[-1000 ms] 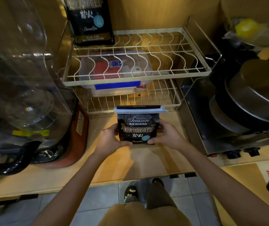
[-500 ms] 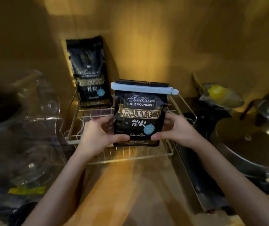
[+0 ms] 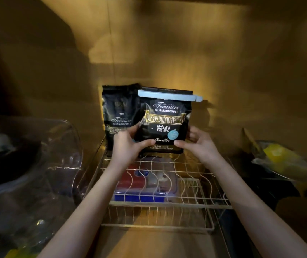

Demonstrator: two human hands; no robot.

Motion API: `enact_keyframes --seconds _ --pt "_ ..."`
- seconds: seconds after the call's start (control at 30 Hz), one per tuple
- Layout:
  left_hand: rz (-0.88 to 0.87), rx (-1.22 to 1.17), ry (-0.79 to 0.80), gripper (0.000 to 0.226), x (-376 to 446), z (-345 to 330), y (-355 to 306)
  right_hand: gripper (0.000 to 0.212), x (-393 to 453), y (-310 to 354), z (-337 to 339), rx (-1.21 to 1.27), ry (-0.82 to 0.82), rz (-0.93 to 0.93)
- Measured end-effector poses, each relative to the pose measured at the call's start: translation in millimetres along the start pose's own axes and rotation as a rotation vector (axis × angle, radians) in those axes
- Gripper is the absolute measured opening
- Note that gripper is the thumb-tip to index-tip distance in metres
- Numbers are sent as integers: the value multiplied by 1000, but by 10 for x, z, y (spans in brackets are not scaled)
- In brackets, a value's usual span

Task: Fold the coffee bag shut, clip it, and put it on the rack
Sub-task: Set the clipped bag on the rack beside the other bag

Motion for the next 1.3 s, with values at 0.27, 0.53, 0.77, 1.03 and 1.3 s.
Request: enact_keyframes --seconds 0.27,0.53,0.77,1.03,1.3 --pt "70 115 3 55 31 -441 412 51 343 -452 -152 -75 30 -105" --pt "-1 286 -21 71 -58 -684 464 56 484 -591 -209 -70 16 -143" --pt "-80 468 28 65 15 -754 483 38 496 -550 -231 -53 20 -85" --pt "24 525 206 74 154 -707 309 37 464 -492 -288 -264 -5 -91" --pt "118 433 389 52 446 -243 -174 61 179 180 -13 -238 -71 -47"
Point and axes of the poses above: each hand's wrist, its own x-axis towards the middle knuckle, its own z-axis out of the back of the hand, y = z × x, the point moved 1 cm from there along x, towards the middle knuckle, and after that the axes turned 9 degrees about -z, right-handed, at the moved point
